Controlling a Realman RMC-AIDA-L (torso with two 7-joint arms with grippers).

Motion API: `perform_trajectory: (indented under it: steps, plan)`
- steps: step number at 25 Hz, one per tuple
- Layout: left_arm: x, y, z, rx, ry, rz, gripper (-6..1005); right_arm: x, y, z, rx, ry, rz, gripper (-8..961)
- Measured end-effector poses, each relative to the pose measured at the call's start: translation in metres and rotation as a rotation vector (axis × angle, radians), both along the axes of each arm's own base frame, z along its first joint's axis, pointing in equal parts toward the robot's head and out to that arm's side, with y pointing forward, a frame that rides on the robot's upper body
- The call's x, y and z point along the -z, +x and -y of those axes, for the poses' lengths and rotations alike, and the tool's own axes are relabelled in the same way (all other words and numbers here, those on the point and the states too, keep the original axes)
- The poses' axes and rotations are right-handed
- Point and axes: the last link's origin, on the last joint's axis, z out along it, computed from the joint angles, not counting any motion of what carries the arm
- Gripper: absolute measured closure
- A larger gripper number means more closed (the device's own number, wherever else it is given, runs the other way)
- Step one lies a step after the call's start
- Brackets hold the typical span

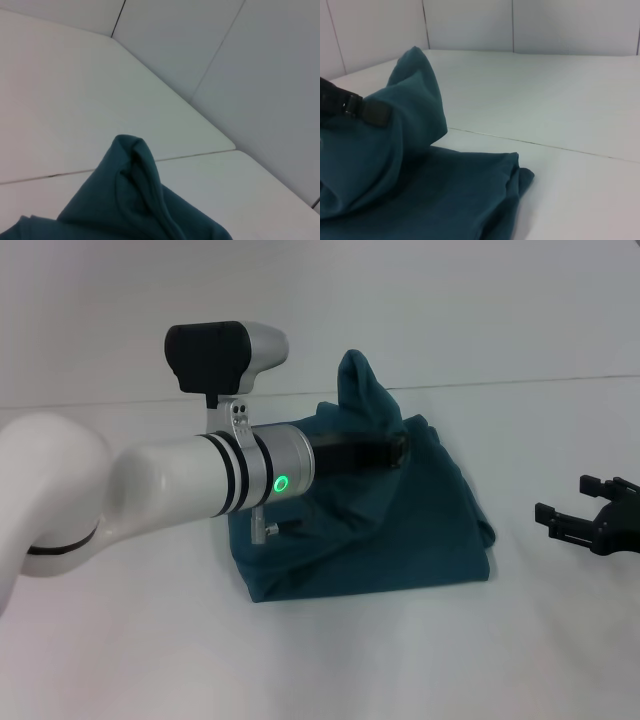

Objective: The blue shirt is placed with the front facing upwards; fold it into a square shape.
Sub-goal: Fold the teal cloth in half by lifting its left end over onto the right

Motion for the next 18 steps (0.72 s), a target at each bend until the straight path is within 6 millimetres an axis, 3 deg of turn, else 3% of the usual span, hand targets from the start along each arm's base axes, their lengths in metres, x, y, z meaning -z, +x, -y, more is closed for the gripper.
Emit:
perform_trajectory:
  steps: [18]
  plan:
    - [0.0051,0.0006,0.0050,0.022,-0.020,-0.016,929,0.0005,-0.0014,-0.0030,0.003,0.004,0.001,131]
